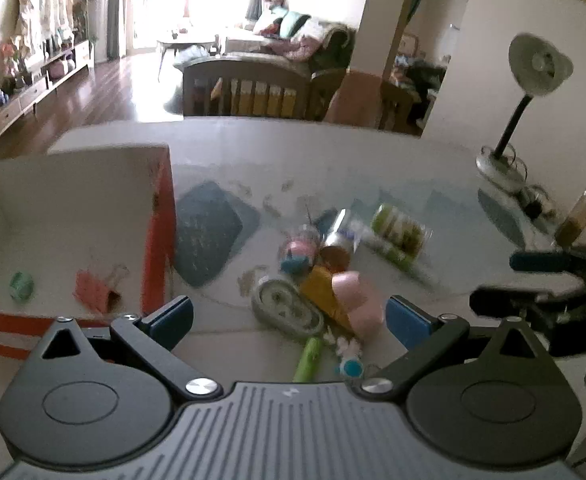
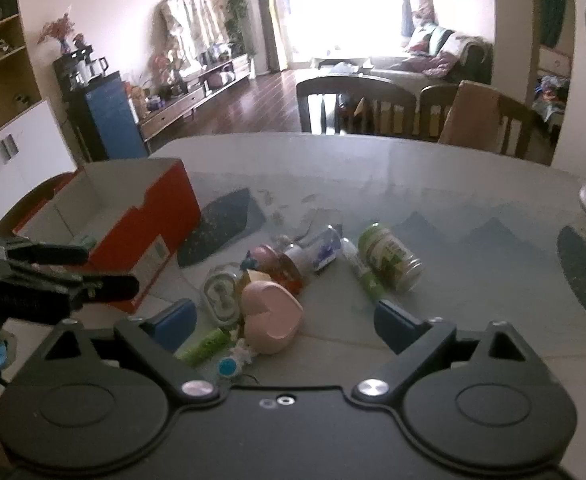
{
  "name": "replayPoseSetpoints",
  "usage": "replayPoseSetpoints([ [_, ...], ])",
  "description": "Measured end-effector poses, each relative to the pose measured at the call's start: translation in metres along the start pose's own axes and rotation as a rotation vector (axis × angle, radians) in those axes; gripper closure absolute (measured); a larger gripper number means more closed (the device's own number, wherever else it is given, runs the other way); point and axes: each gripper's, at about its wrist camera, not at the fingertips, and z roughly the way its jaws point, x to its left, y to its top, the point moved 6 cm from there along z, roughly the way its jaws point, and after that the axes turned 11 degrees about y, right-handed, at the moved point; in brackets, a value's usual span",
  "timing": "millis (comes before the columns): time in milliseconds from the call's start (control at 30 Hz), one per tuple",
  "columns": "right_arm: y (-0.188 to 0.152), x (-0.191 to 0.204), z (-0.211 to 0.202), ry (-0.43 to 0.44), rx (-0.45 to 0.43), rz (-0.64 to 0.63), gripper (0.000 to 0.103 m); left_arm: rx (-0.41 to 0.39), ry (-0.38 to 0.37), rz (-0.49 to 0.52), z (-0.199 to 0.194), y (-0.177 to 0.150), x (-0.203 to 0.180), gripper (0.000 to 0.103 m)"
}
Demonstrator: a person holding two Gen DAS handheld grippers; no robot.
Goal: Organize rigid objects
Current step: 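Grasp the green tube with the left gripper while the right gripper grasps the pink heart dish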
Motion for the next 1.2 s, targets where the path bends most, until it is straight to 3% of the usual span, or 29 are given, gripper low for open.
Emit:
replayPoseSetpoints([
  [367, -0.012, -0.019, 0.063, 0.046, 0.155, -0.045, 0.016, 0.122, 0.045, 0.056, 0.056, -0.04, -0.013, 0.0],
  [633, -0.016, -0.018, 0.097, 0.074, 0.219, -0.079, 0.023, 0.177, 0.045, 0.056, 0.074, -0.052, -0.012, 0.002],
  [967, -0.016, -0.017, 0.119, 0.107, 0.258, -0.089, 0.028, 0.218, -0.001, 0.097, 0.085, -0.059, -0.025, 0.04],
  [1067, -0.016, -0.016, 0.122, 0.108, 0.264, -0.088, 0.028, 0.216, -0.002, 0.105, 0.086, -0.06, -0.027, 0.043],
  [1200, -0.016, -0.017, 0.127, 0.107, 0.272, -0.084, 0.032, 0.213, -0.014, 0.122, 0.087, -0.061, -0.032, 0.055],
])
